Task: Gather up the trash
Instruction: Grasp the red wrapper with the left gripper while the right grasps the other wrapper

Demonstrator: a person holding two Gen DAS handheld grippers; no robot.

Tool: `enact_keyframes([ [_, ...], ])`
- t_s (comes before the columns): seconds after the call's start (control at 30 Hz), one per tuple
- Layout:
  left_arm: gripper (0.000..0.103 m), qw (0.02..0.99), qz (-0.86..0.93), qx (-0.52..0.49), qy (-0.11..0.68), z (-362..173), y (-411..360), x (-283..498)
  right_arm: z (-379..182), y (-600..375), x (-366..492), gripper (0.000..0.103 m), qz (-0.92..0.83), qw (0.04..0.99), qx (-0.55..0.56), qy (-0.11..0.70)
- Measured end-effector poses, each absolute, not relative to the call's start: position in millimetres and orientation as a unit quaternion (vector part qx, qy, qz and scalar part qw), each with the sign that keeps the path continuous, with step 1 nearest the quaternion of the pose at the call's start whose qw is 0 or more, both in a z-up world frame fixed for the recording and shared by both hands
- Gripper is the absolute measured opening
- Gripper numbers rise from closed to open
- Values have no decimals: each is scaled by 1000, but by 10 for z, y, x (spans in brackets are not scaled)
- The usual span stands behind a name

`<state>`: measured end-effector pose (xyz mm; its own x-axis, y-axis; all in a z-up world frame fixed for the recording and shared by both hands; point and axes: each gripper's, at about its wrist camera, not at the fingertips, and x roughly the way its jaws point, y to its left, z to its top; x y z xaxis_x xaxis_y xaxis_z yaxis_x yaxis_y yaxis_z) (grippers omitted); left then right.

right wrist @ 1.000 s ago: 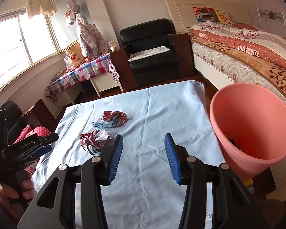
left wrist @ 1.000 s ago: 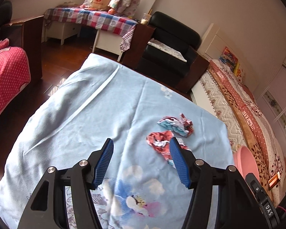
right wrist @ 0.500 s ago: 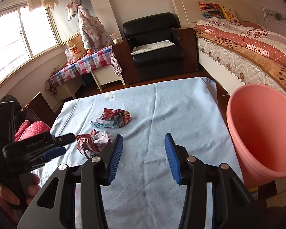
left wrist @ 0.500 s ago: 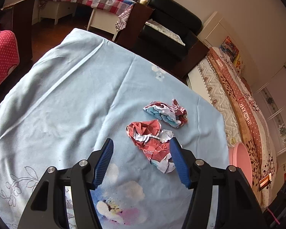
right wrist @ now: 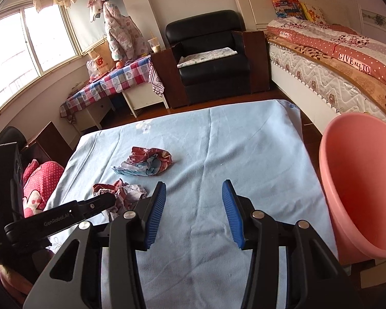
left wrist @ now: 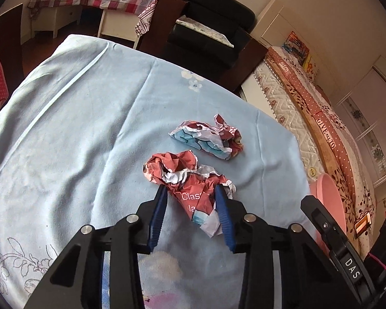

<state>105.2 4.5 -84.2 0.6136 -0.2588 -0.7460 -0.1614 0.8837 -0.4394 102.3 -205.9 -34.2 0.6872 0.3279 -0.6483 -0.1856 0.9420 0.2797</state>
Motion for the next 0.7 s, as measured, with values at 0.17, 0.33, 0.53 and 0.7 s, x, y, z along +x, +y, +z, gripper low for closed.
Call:
enact_keyframes([
  [0.17,24,877,-27,-225,423,-783,129,984,-385,-1946,1173,46,164,903,110,381],
  [0.33,23,896,-8,-198,398,-675,273,851,-392,-1759,1380,46,204,887,132,392],
  [0.53,23,895,11,-220,387,-676,515,776,-368,-1445,1634,46,216,888,116,388],
  [0.7,23,893,12,-233,386,-711,630,724,-432,-1351,2021,46,211,883,124,400],
])
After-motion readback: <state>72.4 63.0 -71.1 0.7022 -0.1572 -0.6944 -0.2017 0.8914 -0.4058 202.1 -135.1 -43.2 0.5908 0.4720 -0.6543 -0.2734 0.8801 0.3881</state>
